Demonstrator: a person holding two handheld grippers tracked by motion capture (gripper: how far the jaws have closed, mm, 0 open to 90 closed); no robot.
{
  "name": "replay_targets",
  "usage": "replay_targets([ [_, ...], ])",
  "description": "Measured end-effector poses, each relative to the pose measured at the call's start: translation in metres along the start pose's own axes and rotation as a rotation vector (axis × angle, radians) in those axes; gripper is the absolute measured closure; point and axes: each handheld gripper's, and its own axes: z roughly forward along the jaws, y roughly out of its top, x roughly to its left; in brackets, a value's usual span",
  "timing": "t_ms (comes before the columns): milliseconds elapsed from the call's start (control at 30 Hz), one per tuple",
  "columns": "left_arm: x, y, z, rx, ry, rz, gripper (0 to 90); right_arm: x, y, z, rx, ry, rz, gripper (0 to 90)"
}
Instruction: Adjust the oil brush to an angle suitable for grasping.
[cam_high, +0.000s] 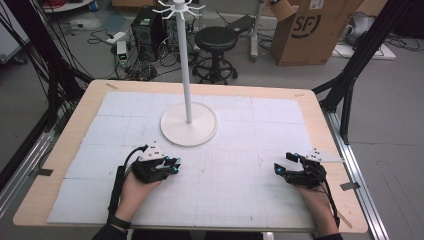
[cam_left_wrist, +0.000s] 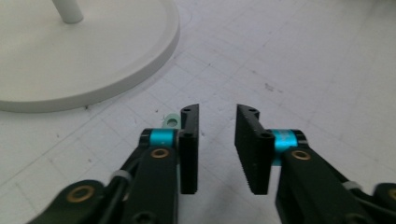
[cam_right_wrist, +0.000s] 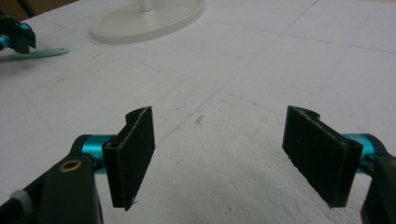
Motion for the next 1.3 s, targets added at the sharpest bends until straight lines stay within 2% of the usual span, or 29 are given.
replay_targets([
  [33,0.001,0.0,-0.006,-0.021,-0.002,-0.009,66.3,0.0,0.0,0.0,0.0,0.0,0.0,24.8],
  [167,0.011,-0.005,-0.033,-0.093,0.003,-0.02,49.3,0.0,0.0,0.0,0.0,0.0,0.0,24.8],
  [333,0.029,-0.019,-0.067,-0.192,0.001,-0.048,29.3,0.0,0.0,0.0,0.002,-0.004,-0.004,24.8],
  [433,0.04,-0.032,-0.083,-0.239,0.004,-0.082,25.1,0.0,0.0,0.001,0.0,-0.004,-0.006,24.8],
  [500,0.048,-0.039,-0.09,-0.248,0.014,-0.112,21.3,0.0,0.0,0.0,0.003,-0.006,0.0,24.8],
  [700,0.063,-0.058,-0.103,-0.307,0.036,-0.173,19.2,-0.001,0.0,0.001,0.008,-0.011,0.003,24.8],
  [933,0.066,-0.063,-0.108,-0.335,0.015,-0.172,20.9,0.0,0.001,0.002,0.013,-0.015,-0.004,25.3],
  [1067,0.069,-0.064,-0.111,-0.334,-0.016,-0.187,21.5,0.0,0.001,0.002,0.014,-0.013,-0.004,25.3],
  [1300,0.066,-0.062,-0.11,-0.34,-0.008,-0.164,21.3,0.001,0.001,0.002,0.014,-0.012,-0.015,25.3],
])
